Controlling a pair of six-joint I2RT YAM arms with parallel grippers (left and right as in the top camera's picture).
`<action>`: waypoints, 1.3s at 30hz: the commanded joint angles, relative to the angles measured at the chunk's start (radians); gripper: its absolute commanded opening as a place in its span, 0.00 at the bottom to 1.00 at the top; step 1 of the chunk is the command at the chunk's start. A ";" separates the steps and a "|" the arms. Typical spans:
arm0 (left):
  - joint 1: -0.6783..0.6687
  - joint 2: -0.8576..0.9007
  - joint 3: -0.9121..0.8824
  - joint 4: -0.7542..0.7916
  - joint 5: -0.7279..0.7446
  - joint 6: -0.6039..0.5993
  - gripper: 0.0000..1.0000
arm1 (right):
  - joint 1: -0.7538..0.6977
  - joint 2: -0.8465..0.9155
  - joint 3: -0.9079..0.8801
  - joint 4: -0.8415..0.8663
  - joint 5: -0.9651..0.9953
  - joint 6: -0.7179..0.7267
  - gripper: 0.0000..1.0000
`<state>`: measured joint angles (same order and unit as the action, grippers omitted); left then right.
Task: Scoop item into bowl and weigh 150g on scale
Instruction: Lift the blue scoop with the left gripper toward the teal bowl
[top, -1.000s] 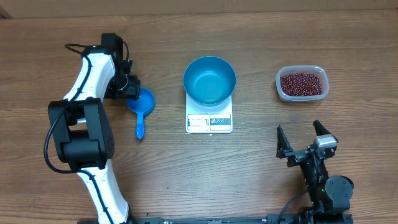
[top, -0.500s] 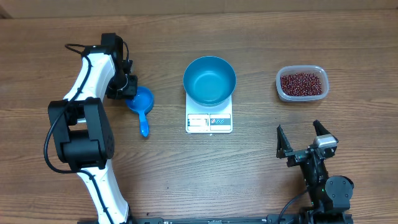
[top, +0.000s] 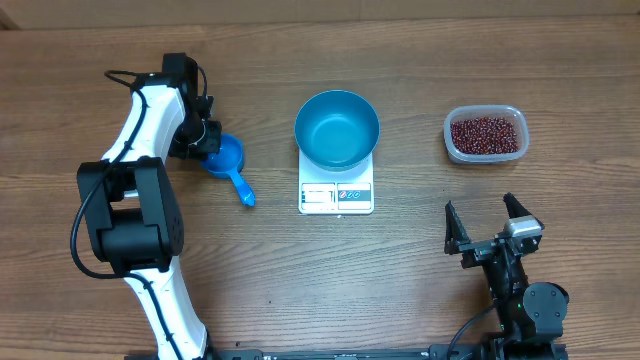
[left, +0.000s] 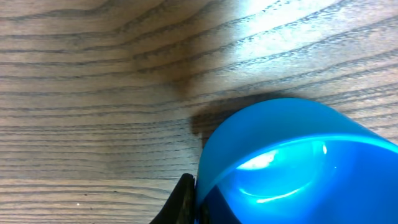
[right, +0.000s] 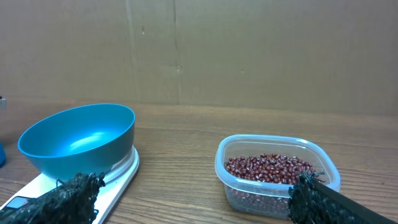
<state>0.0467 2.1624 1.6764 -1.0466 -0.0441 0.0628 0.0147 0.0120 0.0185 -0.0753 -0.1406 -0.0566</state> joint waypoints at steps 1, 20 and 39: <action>-0.002 0.016 0.025 -0.004 0.039 0.013 0.04 | 0.005 -0.009 -0.011 0.003 0.008 -0.004 1.00; -0.002 0.014 0.121 -0.119 0.042 0.012 0.04 | 0.005 -0.009 -0.011 0.003 0.008 -0.004 1.00; -0.003 0.014 0.473 -0.368 0.071 0.009 0.04 | 0.005 -0.009 -0.011 0.003 0.008 -0.004 1.00</action>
<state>0.0467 2.1643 2.0922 -1.3956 0.0086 0.0624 0.0147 0.0120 0.0185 -0.0753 -0.1406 -0.0563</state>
